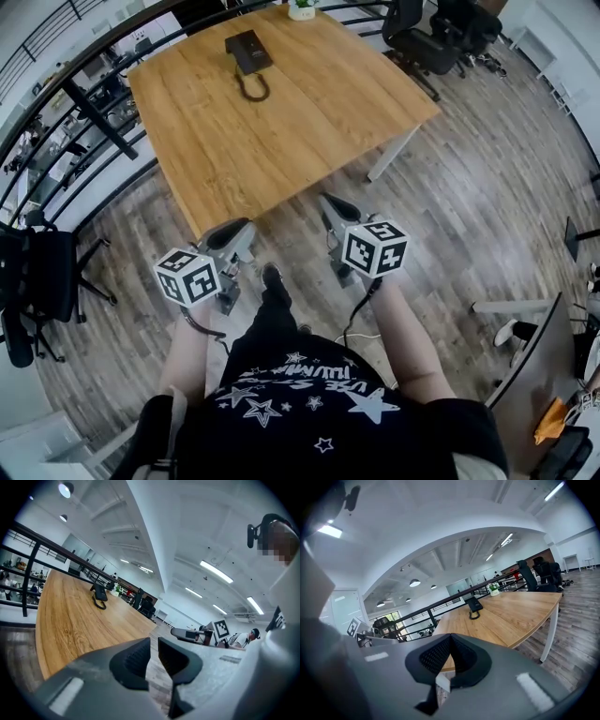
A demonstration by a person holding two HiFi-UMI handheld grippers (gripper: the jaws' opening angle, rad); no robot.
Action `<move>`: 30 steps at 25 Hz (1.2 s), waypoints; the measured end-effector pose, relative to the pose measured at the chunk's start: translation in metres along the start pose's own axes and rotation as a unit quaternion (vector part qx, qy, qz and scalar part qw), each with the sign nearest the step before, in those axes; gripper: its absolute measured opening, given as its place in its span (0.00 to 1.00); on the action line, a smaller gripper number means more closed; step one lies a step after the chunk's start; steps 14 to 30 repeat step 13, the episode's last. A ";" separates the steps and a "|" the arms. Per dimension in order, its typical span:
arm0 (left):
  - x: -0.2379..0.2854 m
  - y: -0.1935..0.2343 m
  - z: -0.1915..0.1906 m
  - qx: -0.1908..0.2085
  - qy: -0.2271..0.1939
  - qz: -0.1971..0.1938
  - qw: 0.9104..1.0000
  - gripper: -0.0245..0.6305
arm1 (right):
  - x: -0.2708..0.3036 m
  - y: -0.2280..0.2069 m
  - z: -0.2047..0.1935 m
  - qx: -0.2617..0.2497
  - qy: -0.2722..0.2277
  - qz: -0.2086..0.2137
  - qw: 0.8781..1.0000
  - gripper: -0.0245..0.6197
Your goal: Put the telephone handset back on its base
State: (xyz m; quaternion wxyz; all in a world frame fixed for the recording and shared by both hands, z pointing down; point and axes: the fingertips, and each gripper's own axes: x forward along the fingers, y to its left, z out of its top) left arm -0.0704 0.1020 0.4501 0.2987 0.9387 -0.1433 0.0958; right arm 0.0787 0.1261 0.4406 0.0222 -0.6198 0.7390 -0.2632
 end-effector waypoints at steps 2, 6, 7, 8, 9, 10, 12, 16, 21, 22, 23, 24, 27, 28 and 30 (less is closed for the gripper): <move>-0.008 -0.014 -0.008 0.002 -0.001 0.000 1.000 0.12 | -0.016 0.007 -0.004 -0.002 -0.002 0.001 1.000 0.04; -0.023 -0.036 -0.021 0.006 -0.007 0.002 1.000 0.10 | -0.042 0.020 -0.012 -0.008 -0.003 0.005 1.000 0.04; -0.027 -0.040 -0.024 0.008 -0.008 0.004 1.000 0.09 | -0.047 0.022 -0.014 -0.009 -0.002 0.006 1.000 0.04; -0.030 -0.044 -0.026 0.010 -0.009 0.007 1.000 0.08 | -0.052 0.024 -0.017 -0.010 -0.002 0.006 1.000 0.04; -0.034 -0.047 -0.029 0.012 -0.009 0.010 1.000 0.06 | -0.056 0.026 -0.019 -0.010 -0.001 0.007 1.000 0.04; -0.037 -0.050 -0.032 0.014 -0.007 0.013 1.000 0.05 | -0.060 0.028 -0.021 -0.010 -0.001 0.006 1.000 0.04; -0.043 -0.055 -0.039 0.015 -0.004 0.019 1.000 0.04 | -0.069 0.031 -0.026 -0.009 -0.002 0.006 1.000 0.04; -0.047 -0.058 -0.042 0.016 -0.002 0.021 1.000 0.04 | -0.074 0.033 -0.028 -0.008 -0.002 0.005 1.000 0.04; -0.047 -0.058 -0.042 0.016 -0.002 0.021 1.000 0.04 | -0.074 0.033 -0.028 -0.008 -0.002 0.005 1.000 0.04; -0.047 -0.058 -0.042 0.016 -0.002 0.021 1.000 0.04 | -0.074 0.033 -0.028 -0.008 -0.002 0.005 1.000 0.04; -0.047 -0.058 -0.042 0.016 -0.002 0.021 1.000 0.04 | -0.074 0.033 -0.028 -0.008 -0.002 0.005 1.000 0.04; -0.047 -0.058 -0.042 0.016 -0.002 0.021 1.000 0.04 | -0.074 0.033 -0.028 -0.008 -0.002 0.005 1.000 0.04; -0.047 -0.058 -0.042 0.016 -0.002 0.021 1.000 0.04 | -0.074 0.033 -0.028 -0.008 -0.002 0.005 1.000 0.04; -0.047 -0.058 -0.042 0.016 -0.002 0.021 1.000 0.04 | -0.074 0.033 -0.028 -0.008 -0.002 0.005 1.000 0.04; -0.047 -0.058 -0.042 0.016 -0.002 0.021 1.000 0.04 | -0.074 0.033 -0.028 -0.008 -0.002 0.005 1.000 0.04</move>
